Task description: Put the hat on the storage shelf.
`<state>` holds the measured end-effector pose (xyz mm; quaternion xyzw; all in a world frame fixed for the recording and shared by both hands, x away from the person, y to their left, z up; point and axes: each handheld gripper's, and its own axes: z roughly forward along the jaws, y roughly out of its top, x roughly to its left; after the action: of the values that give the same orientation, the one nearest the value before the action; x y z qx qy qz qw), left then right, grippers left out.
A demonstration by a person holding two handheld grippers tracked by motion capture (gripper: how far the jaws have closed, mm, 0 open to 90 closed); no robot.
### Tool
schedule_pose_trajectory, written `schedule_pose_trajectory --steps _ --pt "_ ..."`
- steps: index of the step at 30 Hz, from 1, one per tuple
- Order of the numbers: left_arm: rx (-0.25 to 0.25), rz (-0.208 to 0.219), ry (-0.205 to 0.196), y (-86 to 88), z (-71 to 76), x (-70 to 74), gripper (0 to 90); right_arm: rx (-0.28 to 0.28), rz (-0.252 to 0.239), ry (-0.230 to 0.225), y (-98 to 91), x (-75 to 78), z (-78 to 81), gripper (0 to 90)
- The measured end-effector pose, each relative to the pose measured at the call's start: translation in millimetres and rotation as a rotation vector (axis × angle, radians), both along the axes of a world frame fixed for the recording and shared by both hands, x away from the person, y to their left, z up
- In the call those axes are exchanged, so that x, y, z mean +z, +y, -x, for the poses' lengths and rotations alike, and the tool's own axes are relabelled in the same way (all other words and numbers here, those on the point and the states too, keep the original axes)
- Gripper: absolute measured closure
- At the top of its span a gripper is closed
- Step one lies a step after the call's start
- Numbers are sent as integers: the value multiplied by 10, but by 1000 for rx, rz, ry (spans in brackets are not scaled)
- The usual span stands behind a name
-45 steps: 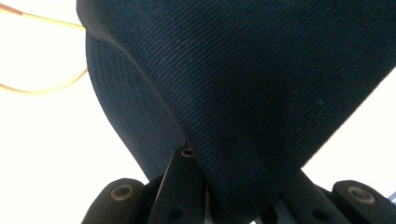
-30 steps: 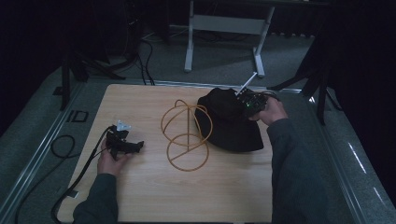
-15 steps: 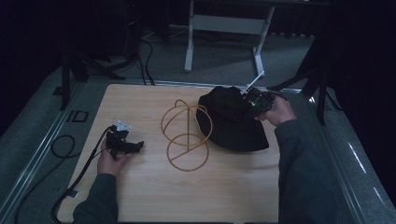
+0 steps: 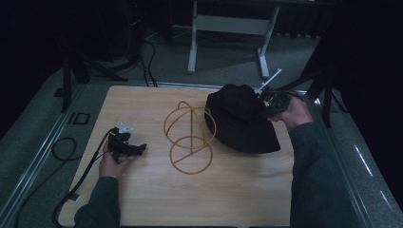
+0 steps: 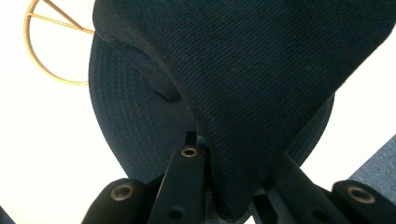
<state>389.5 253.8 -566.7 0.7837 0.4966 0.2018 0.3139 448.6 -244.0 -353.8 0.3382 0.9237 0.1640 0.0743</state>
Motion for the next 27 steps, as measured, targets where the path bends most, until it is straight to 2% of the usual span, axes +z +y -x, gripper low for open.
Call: schedule_pose_trajectory --steps 27 --pt "0 0 1 0 0 1 20 11 -47 -50 -161 246 101 871"
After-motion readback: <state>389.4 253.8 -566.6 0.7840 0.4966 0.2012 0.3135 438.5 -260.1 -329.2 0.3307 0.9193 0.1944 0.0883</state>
